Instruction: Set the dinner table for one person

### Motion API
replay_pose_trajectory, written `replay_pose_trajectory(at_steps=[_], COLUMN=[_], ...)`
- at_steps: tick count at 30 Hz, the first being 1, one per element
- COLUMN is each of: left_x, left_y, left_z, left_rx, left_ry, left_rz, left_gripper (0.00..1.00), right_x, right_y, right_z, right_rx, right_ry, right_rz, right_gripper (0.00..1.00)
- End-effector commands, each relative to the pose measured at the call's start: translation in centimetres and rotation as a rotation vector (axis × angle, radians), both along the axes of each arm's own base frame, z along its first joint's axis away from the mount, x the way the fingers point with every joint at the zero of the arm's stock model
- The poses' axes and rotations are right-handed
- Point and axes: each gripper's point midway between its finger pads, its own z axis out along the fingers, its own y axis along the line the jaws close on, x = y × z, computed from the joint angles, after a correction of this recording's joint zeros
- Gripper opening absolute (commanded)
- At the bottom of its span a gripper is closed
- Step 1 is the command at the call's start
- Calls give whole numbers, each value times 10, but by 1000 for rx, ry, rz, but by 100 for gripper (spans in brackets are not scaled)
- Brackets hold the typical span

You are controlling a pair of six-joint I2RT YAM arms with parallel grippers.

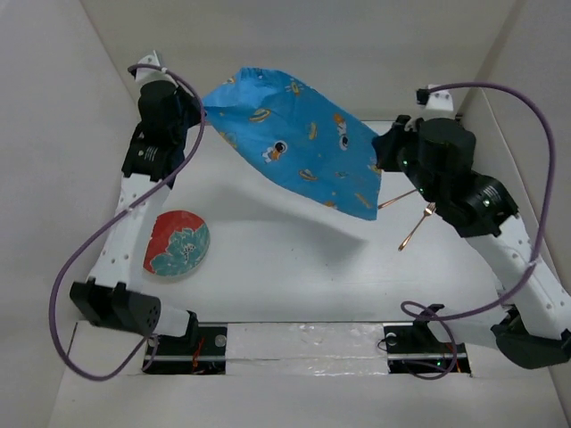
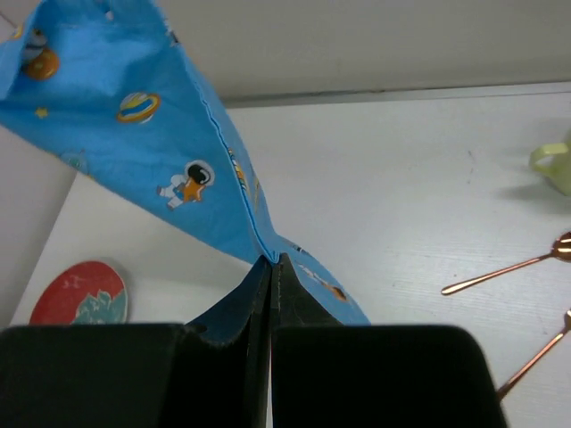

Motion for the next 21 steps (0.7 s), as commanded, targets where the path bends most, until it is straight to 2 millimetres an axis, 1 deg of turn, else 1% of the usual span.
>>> replay_pose_trajectory(at_steps=[1, 2, 3, 4, 5, 6, 7, 8, 9, 10, 11, 12, 13, 14, 15, 16, 17, 18, 19, 20, 21], left_x=[-28, -35, -50, -56, -61, -70, -73, -75, -73, -69, -65, -53, -46, -30, -21, -11, -1, 17, 28, 37, 53], left_y=[14, 16, 18, 22, 23, 25, 28, 30, 30, 30, 29, 25, 21, 16, 13, 8, 4, -2, -5, -8, -12], left_z=[7, 6, 16, 13, 11, 16, 14, 13, 10, -1, -8, -23, -36, -54, -64, -73, -83, -112, -118, -132, -166], left_rx=[-58, -66, -78, -88, -93, -102, -103, -104, -100, -93, -89, -82, -80, -80, -80, -84, -87, -78, -84, -83, -69], left_ry=[-48, -47, -74, -69, -63, -75, -73, -71, -67, -43, -25, 13, 39, 72, 89, 110, 130, 194, 209, 240, 311], left_rz=[62, 64, 64, 80, 86, 88, 105, 112, 113, 119, 118, 114, 100, 95, 86, 73, 65, 57, 53, 55, 53], left_gripper=[0, 0, 0, 0, 0, 0, 0, 0, 0, 0, 0, 0, 0, 0, 0, 0, 0, 0, 0, 0, 0], right_x=[-11, -14, -13, -12, -3, 3, 11, 19, 39, 55, 68, 102, 118, 150, 150, 180, 195, 208, 232, 245, 252], right_y=[-22, -33, -38, -44, -56, -62, -66, -65, -74, -76, -74, -77, -76, -64, -62, -59, -51, -45, -43, -43, -40], right_z=[-6, 7, 11, 17, 19, 27, 30, 33, 24, 27, 22, 3, -7, -44, -36, -64, -81, -94, -138, -143, -162], right_rx=[-75, -52, -47, -41, -39, -34, -25, -19, -28, -9, 0, -3, -2, -7, 1, -12, -1, 2, -12, -6, -6], right_ry=[45, 17, 7, -3, -8, -29, -32, -40, -25, -46, -36, -7, 18, 106, 89, 128, 162, 179, 249, 254, 303], right_rz=[-62, -84, -96, -113, -155, -172, -182, -161, -198, -205, -190, -212, -200, -169, -161, -162, -129, -114, -115, -109, -106], right_gripper=[0, 0, 0, 0, 0, 0, 0, 0, 0, 0, 0, 0, 0, 0, 0, 0, 0, 0, 0, 0, 0])
